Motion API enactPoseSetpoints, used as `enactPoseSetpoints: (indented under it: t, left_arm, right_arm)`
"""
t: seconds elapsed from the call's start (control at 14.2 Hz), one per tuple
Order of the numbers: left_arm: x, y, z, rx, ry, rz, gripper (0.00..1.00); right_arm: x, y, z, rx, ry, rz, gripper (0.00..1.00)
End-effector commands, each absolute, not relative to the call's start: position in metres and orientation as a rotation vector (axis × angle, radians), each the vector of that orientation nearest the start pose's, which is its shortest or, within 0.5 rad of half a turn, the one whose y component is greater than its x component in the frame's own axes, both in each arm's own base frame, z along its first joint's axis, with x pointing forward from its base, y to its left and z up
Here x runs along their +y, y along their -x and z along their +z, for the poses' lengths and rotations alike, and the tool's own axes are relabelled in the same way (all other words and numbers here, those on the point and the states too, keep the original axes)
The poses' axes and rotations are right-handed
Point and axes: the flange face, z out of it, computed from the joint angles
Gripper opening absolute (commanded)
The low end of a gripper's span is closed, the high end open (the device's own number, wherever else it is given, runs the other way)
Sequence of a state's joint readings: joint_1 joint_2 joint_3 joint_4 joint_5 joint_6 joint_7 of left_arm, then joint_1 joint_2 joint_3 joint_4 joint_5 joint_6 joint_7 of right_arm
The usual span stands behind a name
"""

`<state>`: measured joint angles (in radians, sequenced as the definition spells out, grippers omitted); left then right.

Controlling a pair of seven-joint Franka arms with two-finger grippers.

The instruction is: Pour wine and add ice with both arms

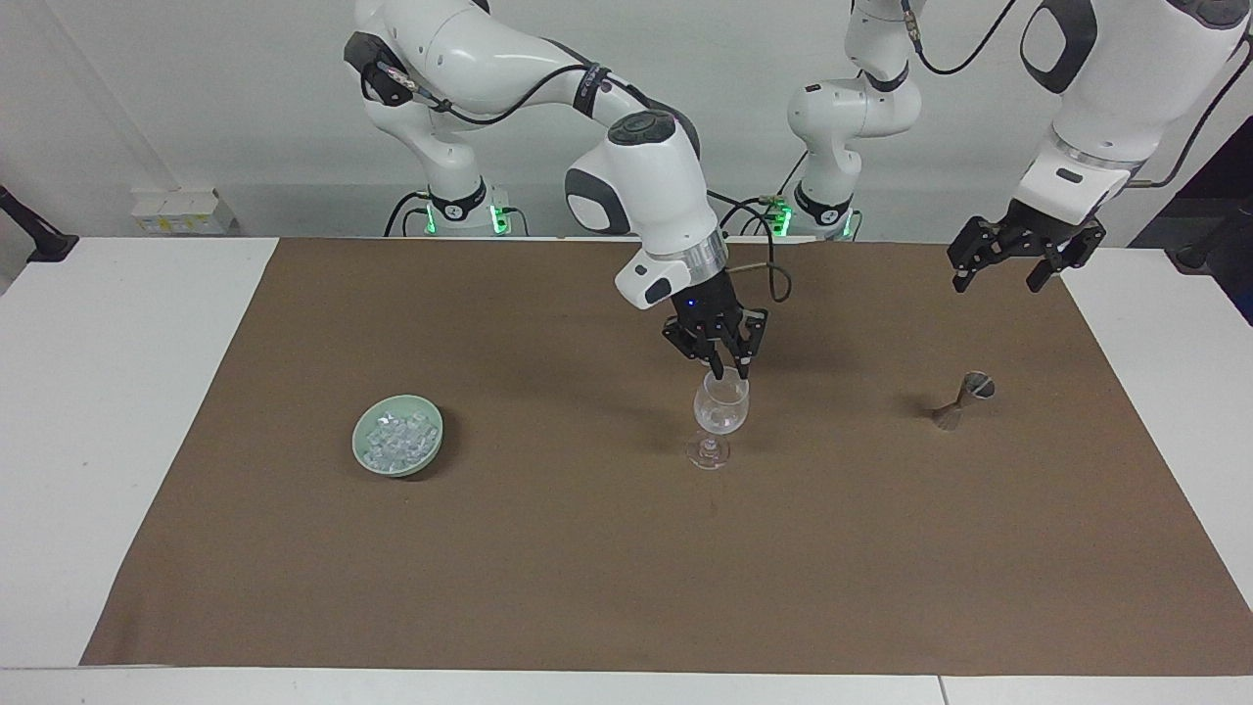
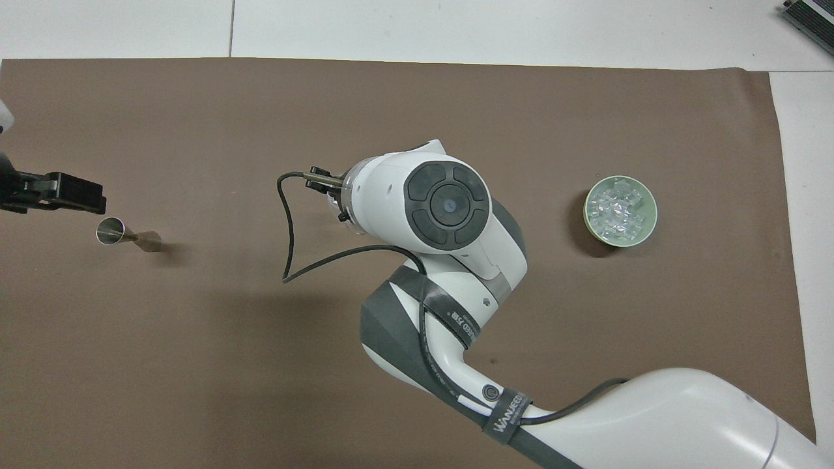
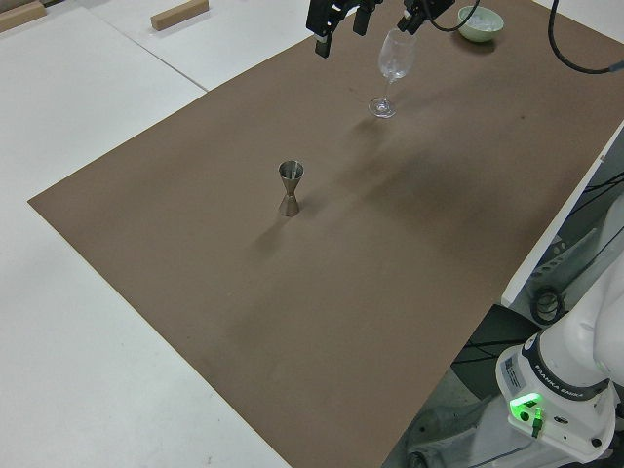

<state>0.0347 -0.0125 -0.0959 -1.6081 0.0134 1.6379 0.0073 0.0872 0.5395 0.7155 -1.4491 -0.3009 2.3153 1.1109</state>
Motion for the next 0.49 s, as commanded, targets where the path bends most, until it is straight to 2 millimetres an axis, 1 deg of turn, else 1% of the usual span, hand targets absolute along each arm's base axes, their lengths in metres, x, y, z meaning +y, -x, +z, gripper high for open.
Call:
enactPoseSetpoints:
  t: [0.0, 0.14, 0.21, 0.28, 0.42]
  left_arm:
    - [-0.035, -0.564, 0.622, 0.125, 3.102, -0.111, 1.00]
    - [-0.038, -0.565, 0.623, 0.130, 3.101, -0.116, 1.00]
    - [-0.035, -0.565, 0.623, 0.122, 3.103, -0.116, 1.00]
    - [-0.034, -0.565, 0.623, 0.120, 3.103, -0.116, 1.00]
    - [-0.034, -0.565, 0.623, 0.120, 3.103, -0.118, 1.00]
  right_arm:
    - [0.436, -0.583, 0.478, 0.442, 2.673, -0.314, 0.56]
    - [0.436, -0.583, 0.481, 0.442, 2.669, -0.322, 0.76]
    - [0.434, -0.584, 0.487, 0.447, 2.665, -0.335, 0.94]
    - [0.427, -0.589, 0.490, 0.451, 2.667, -0.357, 1.00]
    - [0.415, -0.590, 0.512, 0.435, 2.687, -0.458, 1.00]
